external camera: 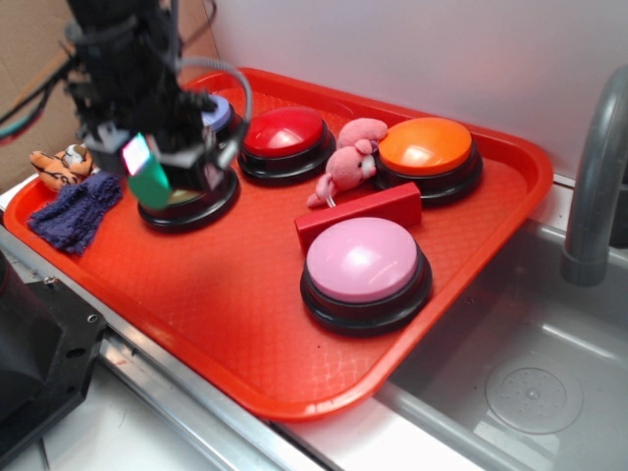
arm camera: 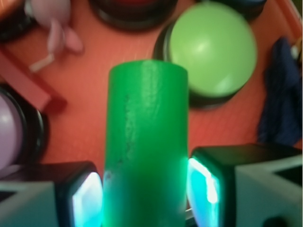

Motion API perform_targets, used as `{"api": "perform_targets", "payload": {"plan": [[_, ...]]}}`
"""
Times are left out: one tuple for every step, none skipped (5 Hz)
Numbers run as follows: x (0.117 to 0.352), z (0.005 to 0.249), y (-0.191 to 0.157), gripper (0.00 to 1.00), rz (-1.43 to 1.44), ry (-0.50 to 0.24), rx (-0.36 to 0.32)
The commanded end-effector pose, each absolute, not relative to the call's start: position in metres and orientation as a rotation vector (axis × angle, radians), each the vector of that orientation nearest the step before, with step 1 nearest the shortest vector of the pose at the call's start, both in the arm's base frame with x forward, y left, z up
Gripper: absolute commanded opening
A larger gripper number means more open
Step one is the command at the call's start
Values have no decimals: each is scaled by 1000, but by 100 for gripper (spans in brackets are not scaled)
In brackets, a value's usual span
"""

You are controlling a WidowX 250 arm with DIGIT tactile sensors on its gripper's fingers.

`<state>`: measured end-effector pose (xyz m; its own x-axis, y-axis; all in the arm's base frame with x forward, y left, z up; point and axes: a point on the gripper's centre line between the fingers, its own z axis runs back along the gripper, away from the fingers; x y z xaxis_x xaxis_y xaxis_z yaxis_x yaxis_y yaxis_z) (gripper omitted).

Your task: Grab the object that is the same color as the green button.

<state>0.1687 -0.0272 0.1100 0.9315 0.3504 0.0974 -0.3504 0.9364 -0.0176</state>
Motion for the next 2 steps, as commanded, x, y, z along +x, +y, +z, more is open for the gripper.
{"api": "perform_targets", "payload": {"plan": [[197,172,-9,0,244,-245,-44],[193,181,-6,0,318,-303,-111]]}}
